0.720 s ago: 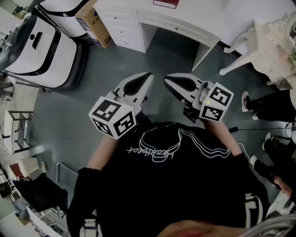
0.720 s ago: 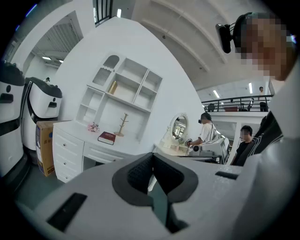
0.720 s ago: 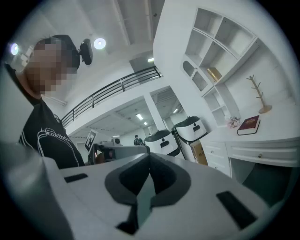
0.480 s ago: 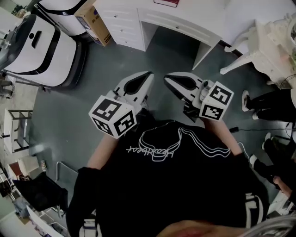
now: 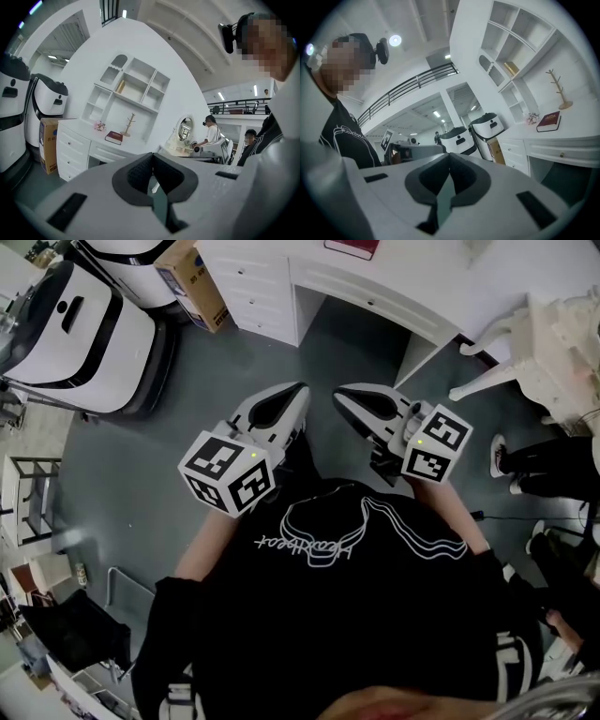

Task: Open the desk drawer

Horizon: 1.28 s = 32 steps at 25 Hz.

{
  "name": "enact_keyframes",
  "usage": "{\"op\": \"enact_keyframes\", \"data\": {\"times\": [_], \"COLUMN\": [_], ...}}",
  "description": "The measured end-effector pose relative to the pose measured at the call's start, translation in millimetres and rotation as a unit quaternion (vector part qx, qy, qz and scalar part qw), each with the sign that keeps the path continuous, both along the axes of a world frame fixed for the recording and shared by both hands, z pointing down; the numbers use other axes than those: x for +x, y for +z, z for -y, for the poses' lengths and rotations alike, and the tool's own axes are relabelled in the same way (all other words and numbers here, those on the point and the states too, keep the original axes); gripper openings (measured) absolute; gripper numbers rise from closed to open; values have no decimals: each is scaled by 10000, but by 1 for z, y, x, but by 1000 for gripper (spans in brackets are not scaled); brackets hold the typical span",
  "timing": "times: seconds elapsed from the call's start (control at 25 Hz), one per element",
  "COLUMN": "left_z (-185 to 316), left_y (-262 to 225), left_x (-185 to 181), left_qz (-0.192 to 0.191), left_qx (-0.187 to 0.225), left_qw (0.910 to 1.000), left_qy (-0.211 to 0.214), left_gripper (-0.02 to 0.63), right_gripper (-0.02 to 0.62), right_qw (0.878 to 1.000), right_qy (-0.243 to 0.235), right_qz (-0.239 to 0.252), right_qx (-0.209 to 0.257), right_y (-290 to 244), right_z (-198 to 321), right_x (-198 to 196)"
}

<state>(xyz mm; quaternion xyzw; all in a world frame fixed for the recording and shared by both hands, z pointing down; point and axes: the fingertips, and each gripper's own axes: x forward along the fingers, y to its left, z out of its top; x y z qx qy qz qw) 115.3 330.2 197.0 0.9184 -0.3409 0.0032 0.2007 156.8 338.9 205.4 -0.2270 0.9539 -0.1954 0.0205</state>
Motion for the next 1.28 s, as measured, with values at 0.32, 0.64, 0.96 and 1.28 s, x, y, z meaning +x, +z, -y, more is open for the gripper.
{"op": "enact_keyframes", "data": {"times": [0.32, 0.64, 0.96, 1.28], "left_z": [68, 190, 330, 423], "left_y": [20, 32, 41, 73], "left_x": [-23, -59, -104, -130], "left_qz": [-58, -20, 19, 171], "left_qx": [-102, -363, -586, -765], "left_qw": [9999, 9993, 9983, 9969], "left_qy": [-12, 5, 9, 104], "left_gripper": [4, 5, 4, 5], "right_gripper": [6, 5, 6, 6], "right_qw": [9999, 9991, 9976, 9951], "right_qy": [16, 116, 97, 138], "right_qz": [-80, -87, -204, -414], "right_qx": [-77, -387, -652, -890], "right_y": [18, 27, 37, 63], "right_z": [67, 189, 329, 425], "right_x": [-22, -53, -101, -131]}}
